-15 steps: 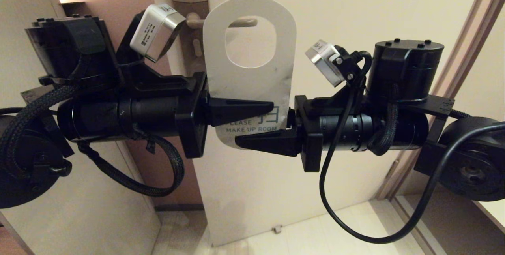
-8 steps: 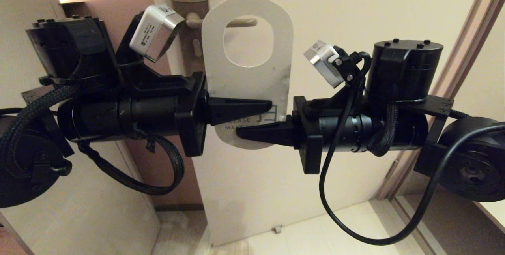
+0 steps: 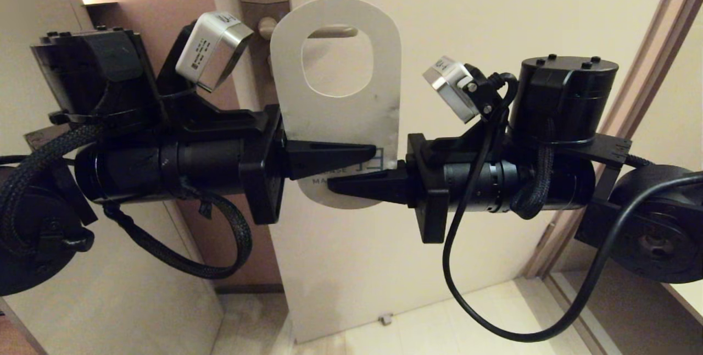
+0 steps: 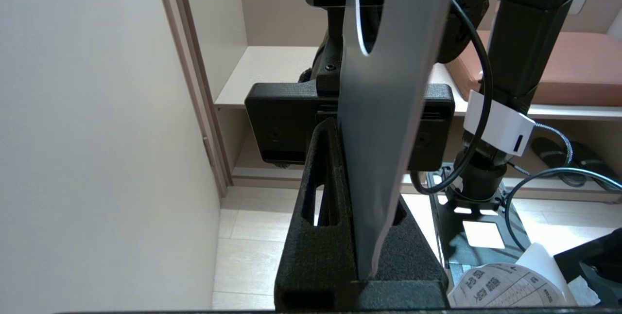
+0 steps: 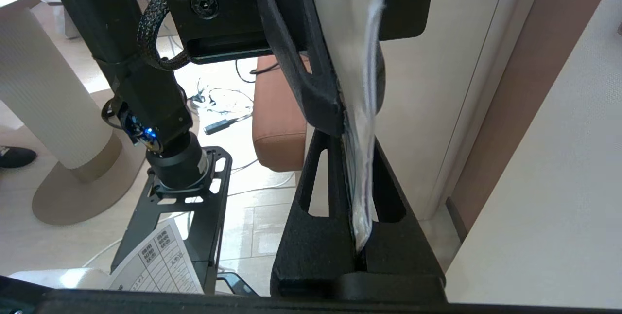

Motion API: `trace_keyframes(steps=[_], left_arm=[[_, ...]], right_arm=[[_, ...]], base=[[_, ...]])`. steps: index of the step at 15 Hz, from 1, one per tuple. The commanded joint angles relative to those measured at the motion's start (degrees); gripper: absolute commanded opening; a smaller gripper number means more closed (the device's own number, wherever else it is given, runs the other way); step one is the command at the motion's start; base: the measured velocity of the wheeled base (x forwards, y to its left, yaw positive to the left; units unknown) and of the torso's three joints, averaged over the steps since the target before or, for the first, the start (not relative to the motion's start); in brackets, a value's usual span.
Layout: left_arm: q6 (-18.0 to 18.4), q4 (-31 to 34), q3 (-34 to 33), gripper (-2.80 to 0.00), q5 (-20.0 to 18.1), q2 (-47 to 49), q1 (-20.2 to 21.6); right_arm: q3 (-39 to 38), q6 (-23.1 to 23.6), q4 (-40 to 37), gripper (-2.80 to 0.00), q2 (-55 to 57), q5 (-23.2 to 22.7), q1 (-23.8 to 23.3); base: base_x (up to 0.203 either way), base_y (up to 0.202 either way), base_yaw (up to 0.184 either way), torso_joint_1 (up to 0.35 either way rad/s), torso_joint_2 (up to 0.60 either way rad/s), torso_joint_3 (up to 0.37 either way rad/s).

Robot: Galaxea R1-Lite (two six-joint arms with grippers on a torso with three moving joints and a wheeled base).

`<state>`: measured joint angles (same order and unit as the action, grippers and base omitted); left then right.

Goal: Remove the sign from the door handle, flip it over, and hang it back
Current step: Hand it to the other hand

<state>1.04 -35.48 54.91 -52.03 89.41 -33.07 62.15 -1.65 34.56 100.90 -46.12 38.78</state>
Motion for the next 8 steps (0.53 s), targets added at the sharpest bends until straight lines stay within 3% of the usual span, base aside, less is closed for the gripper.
trace_keyframes(steps=[1, 2, 8], left_arm=[[0.02, -0.20, -0.06, -2.80, -0.35, -0.20, 0.03], [0.02, -0.20, -0.20, 0.00, -0.35, -0.28, 0.03], [-0.30, -0.18, -0.94, 0.00, -0.35, -0.81, 0.12]], right_arm=[[-0.10, -0.02, 0.24, -2.80, 0.08, -0.20, 0.07], [-0.10, -0.02, 0.24, -2.80, 0.08, -0.20, 0.07], [-0.18, -0.02, 0.33, -2.80, 0.08, -0.20, 0.06]], base=[[0.000, 0.000, 0.000, 0.000, 0.00, 0.000], [0.000, 0.000, 0.000, 0.000, 0.00, 0.000], [0.000, 0.000, 0.000, 0.000, 0.00, 0.000]])
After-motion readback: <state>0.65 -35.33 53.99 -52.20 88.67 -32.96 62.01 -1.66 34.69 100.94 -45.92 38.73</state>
